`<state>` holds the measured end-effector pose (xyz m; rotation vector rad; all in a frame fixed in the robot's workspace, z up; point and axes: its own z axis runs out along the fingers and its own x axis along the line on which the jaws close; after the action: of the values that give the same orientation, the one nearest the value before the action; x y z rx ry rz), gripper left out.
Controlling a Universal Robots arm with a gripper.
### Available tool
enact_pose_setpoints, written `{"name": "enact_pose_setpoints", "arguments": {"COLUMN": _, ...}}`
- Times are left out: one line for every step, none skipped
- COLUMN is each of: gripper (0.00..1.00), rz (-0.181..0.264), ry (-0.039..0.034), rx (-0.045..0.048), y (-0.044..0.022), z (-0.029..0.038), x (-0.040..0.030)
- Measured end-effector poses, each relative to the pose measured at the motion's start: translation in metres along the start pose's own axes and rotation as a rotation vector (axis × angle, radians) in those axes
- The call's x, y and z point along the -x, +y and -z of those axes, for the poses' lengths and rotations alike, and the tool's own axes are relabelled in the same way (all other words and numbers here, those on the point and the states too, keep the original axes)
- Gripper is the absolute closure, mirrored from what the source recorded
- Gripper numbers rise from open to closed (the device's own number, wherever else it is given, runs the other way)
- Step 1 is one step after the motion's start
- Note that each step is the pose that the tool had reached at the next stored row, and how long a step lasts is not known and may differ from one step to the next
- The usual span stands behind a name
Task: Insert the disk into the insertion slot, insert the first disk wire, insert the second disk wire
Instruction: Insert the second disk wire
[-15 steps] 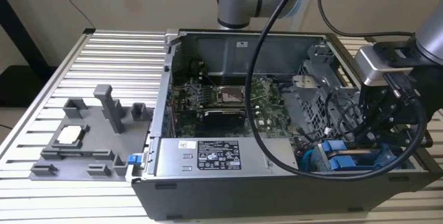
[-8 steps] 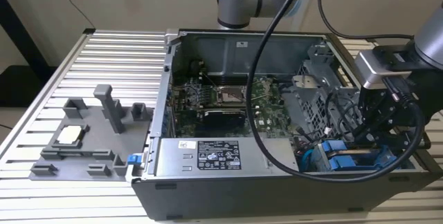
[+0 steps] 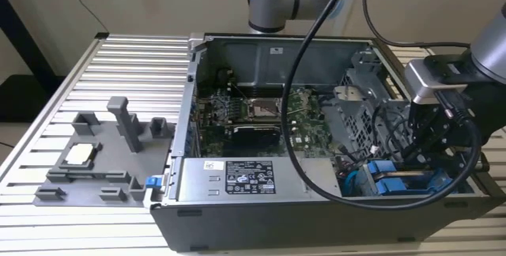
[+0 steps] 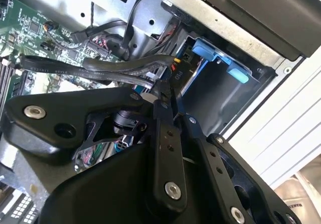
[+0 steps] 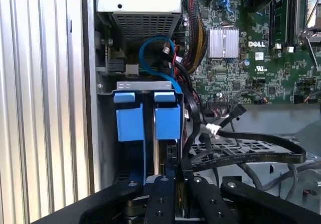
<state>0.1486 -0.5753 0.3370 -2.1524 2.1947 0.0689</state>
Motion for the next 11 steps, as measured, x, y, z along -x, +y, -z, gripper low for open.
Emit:
{"name": "enact_pose_setpoints", "arguments": {"gripper": 0.84, "rz": -0.001, "ry": -0.0001, "rx": 0.0001, "y": 0.0000, "z": -0.0011, "x": -0.0001}}
{"name": "enact_pose_setpoints", "arguments": {"gripper": 0.84, "rz": -0.001, "ry": -0.0004, "rx": 0.0000, "y": 0.0000, "z": -0.0022, "x": -0.0002}}
{"name": "enact_pose_setpoints", "arguments": {"gripper": 0.84, "rz": -0.002, "ry": -0.0005, "rx": -0.0001, "y": -0.0001, "z": -0.0030, "x": -0.0004}}
{"name": "enact_pose_setpoints", "arguments": {"gripper": 0.84, "rz": -0.002, "ry": -0.0005, "rx": 0.0000, "y": -0.0001, "z": -0.0030, "x": -0.0004}}
{"name": "enact_pose_setpoints", "arguments": {"gripper": 0.84, "rz": -0.002, "ry": -0.0006, "rx": 0.0000, "y": -0.0001, "z": -0.0031, "x": -0.0004}}
{"name": "enact_pose_setpoints", "arguments": {"gripper": 0.84, "rz": -0.002, "ry": -0.0009, "rx": 0.0001, "y": -0.0001, "z": -0.0033, "x": -0.0005}}
{"name": "enact_pose_setpoints", "arguments": {"gripper": 0.84, "rz": -0.002, "ry": -0.0008, "rx": 0.0002, "y": -0.0001, "z": -0.0033, "x": -0.0005}}
{"name": "enact_pose_setpoints", "arguments": {"gripper": 0.84, "rz": -0.002, "ry": -0.0009, "rx": 0.0003, "y": -0.0001, "z": -0.0033, "x": -0.0005}}
{"name": "enact_pose_setpoints", "arguments": {"gripper": 0.84, "rz": -0.002, "ry": -0.0009, "rx": 0.0003, "y": -0.0002, "z": -0.0033, "x": -0.0005}}
{"name": "enact_pose_setpoints", "arguments": {"gripper": 0.84, "rz": -0.002, "ry": -0.0009, "rx": 0.0003, "y": -0.0001, "z": -0.0033, "x": -0.0005}}
{"name": "enact_pose_setpoints", "arguments": {"gripper": 0.84, "rz": -0.002, "ry": -0.0005, "rx": 0.0003, "y": -0.0002, "z": -0.0030, "x": -0.0007}}
